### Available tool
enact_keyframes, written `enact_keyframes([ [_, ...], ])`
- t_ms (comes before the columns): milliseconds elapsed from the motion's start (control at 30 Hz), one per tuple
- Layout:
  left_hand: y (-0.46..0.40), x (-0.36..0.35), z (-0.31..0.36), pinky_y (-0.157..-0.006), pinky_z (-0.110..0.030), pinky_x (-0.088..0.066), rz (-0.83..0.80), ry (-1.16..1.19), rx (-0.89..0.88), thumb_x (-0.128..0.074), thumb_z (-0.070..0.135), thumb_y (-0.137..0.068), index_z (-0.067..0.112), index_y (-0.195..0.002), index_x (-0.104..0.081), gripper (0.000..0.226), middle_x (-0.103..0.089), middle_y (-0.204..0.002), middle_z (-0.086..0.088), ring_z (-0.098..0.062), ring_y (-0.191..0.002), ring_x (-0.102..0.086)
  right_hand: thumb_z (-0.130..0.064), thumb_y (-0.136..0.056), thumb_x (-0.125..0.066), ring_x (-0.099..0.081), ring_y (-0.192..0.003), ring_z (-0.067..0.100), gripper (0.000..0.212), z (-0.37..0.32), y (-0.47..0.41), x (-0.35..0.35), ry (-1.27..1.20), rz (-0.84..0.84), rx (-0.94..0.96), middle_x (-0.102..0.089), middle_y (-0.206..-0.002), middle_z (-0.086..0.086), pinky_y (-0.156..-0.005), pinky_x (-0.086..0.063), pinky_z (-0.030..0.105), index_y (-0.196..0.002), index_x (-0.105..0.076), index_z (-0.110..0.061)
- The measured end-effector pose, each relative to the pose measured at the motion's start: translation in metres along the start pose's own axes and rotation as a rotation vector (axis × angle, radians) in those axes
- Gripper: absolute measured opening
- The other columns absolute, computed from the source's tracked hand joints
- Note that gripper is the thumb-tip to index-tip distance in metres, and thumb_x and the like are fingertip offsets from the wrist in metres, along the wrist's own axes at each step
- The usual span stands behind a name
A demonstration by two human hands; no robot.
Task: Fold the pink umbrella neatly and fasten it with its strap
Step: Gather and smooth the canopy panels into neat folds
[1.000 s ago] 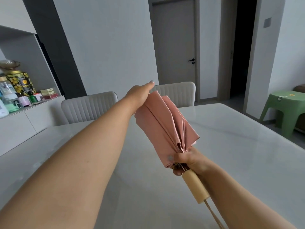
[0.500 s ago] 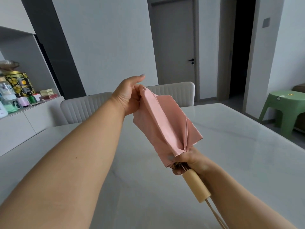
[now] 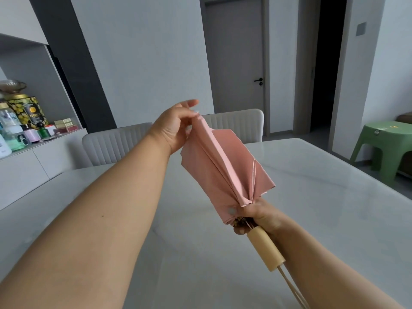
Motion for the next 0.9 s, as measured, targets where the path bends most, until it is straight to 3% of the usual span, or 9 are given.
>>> enact_keyframes([
  [233, 0.001, -0.003, 0.002, -0.075, -0.035, -0.034, 0.016, -0.095, 0.01, -0.048, 0.034, -0.094, 0.016, -0.101, -0.064, 0.025, -0.062, -0.058, 0.0, -0.014, -0.062, -0.054, -0.008, -0.051, -0.075, -0.051, -0.052, 0.02, 0.039, 0.0, -0.001, 0.001, 0.018, 0.003, -0.016, -0.056, -0.062, 0.007, -0.043, -0.04, 0.024, -0.085, -0.056, -0.004],
  [300, 0.001, -0.002, 0.003, -0.08, -0.036, -0.034, 0.031, -0.064, 0.01, -0.052, 0.034, -0.093, 0.018, -0.1, -0.065, 0.022, -0.062, -0.06, 0.001, -0.013, -0.065, -0.056, -0.012, -0.048, -0.076, -0.051, -0.052, 0.02, 0.043, -0.001, 0.0, 0.0, 0.031, 0.006, -0.017, -0.057, -0.062, 0.007, -0.043, -0.04, 0.024, -0.085, -0.056, -0.004],
  [433, 0.002, -0.003, 0.002, -0.077, -0.027, -0.037, 0.052, -0.42, -0.043, -0.067, 0.017, -0.084, 0.023, -0.101, -0.067, 0.018, -0.065, -0.084, 0.002, -0.012, -0.081, -0.058, -0.005, -0.055, -0.073, -0.052, -0.053, 0.019, 0.037, 0.0, 0.0, 0.0, 0.044, -0.011, -0.015, -0.057, -0.063, 0.007, -0.043, -0.041, 0.025, -0.087, -0.056, -0.004],
  [500, 0.001, -0.001, 0.002, -0.08, -0.029, -0.038, 0.024, -0.362, -0.03, -0.068, 0.008, -0.078, 0.023, -0.106, -0.068, 0.031, -0.063, -0.085, 0.003, -0.013, -0.086, -0.058, -0.011, -0.05, -0.075, -0.052, -0.053, 0.019, 0.041, 0.0, 0.0, 0.001, 0.039, -0.004, -0.015, -0.057, -0.062, 0.006, -0.044, -0.041, 0.024, -0.086, -0.057, -0.006],
  [567, -0.001, 0.002, 0.0, -0.081, -0.032, -0.038, 0.014, -0.241, 0.009, -0.065, 0.014, -0.07, 0.022, -0.1, -0.068, 0.031, -0.063, -0.079, 0.004, -0.012, -0.081, -0.057, -0.012, -0.048, -0.075, -0.052, -0.053, 0.02, 0.041, 0.0, 0.0, 0.001, 0.034, 0.008, -0.005, -0.057, -0.062, 0.006, -0.044, -0.041, 0.024, -0.084, -0.058, -0.007],
  [633, -0.002, 0.002, -0.003, -0.077, -0.028, -0.037, 0.025, -0.323, 0.028, -0.073, 0.022, -0.068, 0.021, -0.093, -0.068, 0.025, -0.063, -0.079, 0.005, -0.011, -0.078, -0.056, -0.007, -0.052, -0.074, -0.051, -0.053, 0.02, 0.036, -0.001, -0.001, 0.002, 0.046, 0.016, -0.007, -0.057, -0.062, 0.007, -0.044, -0.041, 0.024, -0.084, -0.057, -0.006],
  [700, -0.002, -0.001, -0.003, -0.074, -0.018, -0.037, 0.015, -0.507, 0.007, -0.08, 0.02, -0.075, 0.019, -0.103, -0.067, 0.031, -0.065, -0.086, 0.004, -0.005, -0.083, -0.057, -0.004, -0.058, -0.071, -0.052, -0.053, 0.02, 0.031, 0.0, 0.0, 0.003, 0.069, 0.019, -0.02, -0.057, -0.062, 0.008, -0.044, -0.041, 0.025, -0.085, -0.057, -0.004],
  [800, -0.003, -0.001, 0.004, -0.079, -0.018, -0.036, 0.003, -0.478, 0.014, -0.075, 0.008, -0.079, 0.017, -0.113, -0.065, 0.037, -0.066, -0.097, -0.002, -0.006, -0.093, -0.059, -0.005, -0.058, -0.071, -0.052, -0.053, 0.02, 0.029, 0.001, 0.0, 0.001, 0.088, 0.008, -0.029, -0.057, -0.062, 0.007, -0.044, -0.041, 0.026, -0.084, -0.057, -0.004],
  [900, -0.004, 0.006, 0.009, -0.083, -0.032, -0.034, 0.08, -0.356, 0.04, -0.064, 0.01, -0.083, 0.021, -0.095, -0.069, 0.018, -0.063, -0.072, 0.007, -0.009, -0.077, -0.056, -0.011, -0.052, -0.074, -0.052, -0.053, 0.02, 0.035, 0.0, 0.001, 0.001, 0.078, -0.004, -0.011, -0.058, -0.062, 0.007, -0.044, -0.041, 0.025, -0.082, -0.059, -0.006],
])
Point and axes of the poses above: each hand's wrist, its own y-axis away from the middle knuckle, its own x-axis out of the back of the hand, z = x × y, the point moved 3 cm from there along -y, towards the middle knuckle
